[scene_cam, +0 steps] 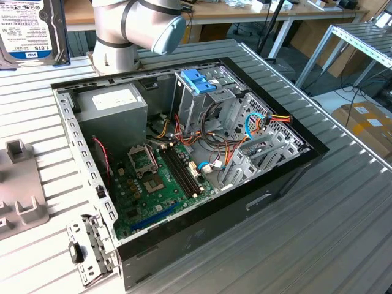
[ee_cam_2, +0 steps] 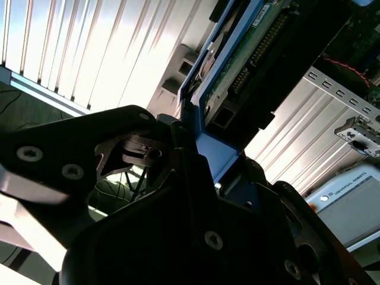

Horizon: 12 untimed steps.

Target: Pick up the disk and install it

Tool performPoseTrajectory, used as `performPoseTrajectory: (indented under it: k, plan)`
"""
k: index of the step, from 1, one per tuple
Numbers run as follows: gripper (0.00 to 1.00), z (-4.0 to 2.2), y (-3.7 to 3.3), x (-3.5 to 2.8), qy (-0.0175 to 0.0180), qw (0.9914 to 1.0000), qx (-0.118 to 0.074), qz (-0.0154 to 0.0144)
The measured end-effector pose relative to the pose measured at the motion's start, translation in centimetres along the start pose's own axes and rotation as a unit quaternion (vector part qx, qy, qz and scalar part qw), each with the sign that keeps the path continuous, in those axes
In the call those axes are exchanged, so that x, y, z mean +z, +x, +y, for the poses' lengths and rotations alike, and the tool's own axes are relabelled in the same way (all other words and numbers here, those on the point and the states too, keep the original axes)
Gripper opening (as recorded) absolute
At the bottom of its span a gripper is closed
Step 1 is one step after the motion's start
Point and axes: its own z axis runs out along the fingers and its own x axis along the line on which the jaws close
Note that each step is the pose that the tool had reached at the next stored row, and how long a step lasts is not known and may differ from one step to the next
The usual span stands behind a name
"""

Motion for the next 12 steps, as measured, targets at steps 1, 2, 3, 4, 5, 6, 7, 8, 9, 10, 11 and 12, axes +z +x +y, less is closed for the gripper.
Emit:
performPoseTrajectory:
  k: [1, 2, 3, 4, 5, 6, 7, 8, 9, 10, 11, 12]
  plan:
    - [0.37, -0.06, 0.00, 0.00, 0.0000, 1.00000, 0.000, 0.0000]
    - [0.37, -1.14, -0.05, -0.04, 0.0000, 1.00000, 0.000, 0.0000]
    - [0.37, -2.05, -0.08, -0.08, 0.0000, 1.00000, 0.000, 0.0000]
    - [0.37, -2.70, -0.11, -0.10, 0.0000, 1.00000, 0.000, 0.0000]
    - [0.37, -3.15, -0.13, -0.12, 0.0000, 1.00000, 0.000, 0.0000]
    - [0.37, -3.22, -0.13, -0.12, 0.0000, 1.00000, 0.000, 0.0000]
    - [0.37, -3.29, -0.13, -0.12, 0.0000, 1.00000, 0.000, 0.0000]
    - [0.37, -3.36, -0.14, -0.12, 0.0000, 1.00000, 0.000, 0.0000]
    - [0.37, -3.42, -0.14, -0.12, 0.0000, 1.00000, 0.000, 0.0000]
    - [0.37, -3.51, -0.14, -0.13, 0.0000, 1.00000, 0.000, 0.0000]
    - [0.37, -3.56, -0.14, -0.13, 0.0000, 1.00000, 0.000, 0.0000]
    - [0.37, -3.63, -0.15, -0.13, 0.0000, 1.00000, 0.000, 0.0000]
